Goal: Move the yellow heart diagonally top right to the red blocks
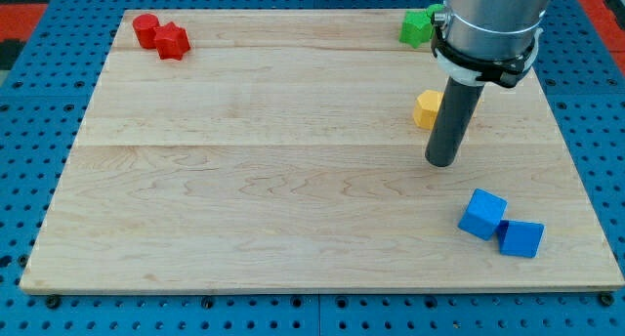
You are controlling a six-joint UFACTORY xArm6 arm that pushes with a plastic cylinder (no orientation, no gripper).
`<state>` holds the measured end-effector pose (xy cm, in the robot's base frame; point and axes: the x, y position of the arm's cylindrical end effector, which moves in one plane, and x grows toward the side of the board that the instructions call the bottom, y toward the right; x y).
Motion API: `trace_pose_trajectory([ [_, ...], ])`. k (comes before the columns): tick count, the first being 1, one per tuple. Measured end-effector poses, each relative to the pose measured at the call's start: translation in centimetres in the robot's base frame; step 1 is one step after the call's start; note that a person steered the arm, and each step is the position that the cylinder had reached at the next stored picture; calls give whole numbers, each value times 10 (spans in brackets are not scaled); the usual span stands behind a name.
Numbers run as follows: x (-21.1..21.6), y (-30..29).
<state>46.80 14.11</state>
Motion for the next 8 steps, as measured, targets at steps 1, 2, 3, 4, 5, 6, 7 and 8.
trace_pose_trajectory([
  [1, 0, 0],
  [2, 0, 1],
  [3, 0, 0],
  [4, 0, 1],
  [5, 0, 1],
  [6, 0, 2],
  [7, 0, 2],
  [8, 0, 2],
])
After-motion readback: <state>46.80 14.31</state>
